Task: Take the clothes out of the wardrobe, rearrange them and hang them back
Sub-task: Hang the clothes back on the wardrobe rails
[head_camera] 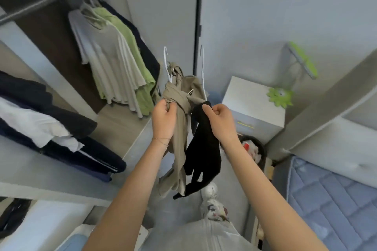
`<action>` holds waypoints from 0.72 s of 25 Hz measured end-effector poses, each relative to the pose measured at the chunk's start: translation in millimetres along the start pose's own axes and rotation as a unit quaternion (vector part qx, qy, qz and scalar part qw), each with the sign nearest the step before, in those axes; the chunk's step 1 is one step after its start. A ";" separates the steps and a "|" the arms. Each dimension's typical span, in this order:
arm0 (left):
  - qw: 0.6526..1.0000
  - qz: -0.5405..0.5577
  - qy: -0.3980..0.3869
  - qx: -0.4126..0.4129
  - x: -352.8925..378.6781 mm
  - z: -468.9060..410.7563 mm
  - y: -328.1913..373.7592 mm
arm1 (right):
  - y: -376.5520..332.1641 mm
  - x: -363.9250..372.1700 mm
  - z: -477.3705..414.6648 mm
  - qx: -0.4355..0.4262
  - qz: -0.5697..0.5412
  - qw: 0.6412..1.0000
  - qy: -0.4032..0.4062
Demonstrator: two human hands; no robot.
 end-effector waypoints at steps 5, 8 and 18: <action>0.993 0.002 0.107 -0.049 -28.3 -72.0 -1.4 | -15.0 57.9 -82.7 -0.005 0.019 0.991 -0.131; 0.985 -0.016 0.159 -0.071 -42.6 -100.6 -6.3 | -26.9 86.2 -120.8 -0.020 0.027 0.976 -0.215; 0.956 -0.018 0.261 -0.133 -82.3 -182.0 -34.2 | -49.1 209.5 -199.0 -0.038 0.044 0.933 -0.356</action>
Point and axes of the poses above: each hand's wrist, its own z-axis away from the middle knuckle, its own x-axis out of the palm, y = z × x, the point moved 1 cm from there along -z, towards the middle knuckle, and after that the axes turned 14 degrees about -z, right-handed, at the moved point
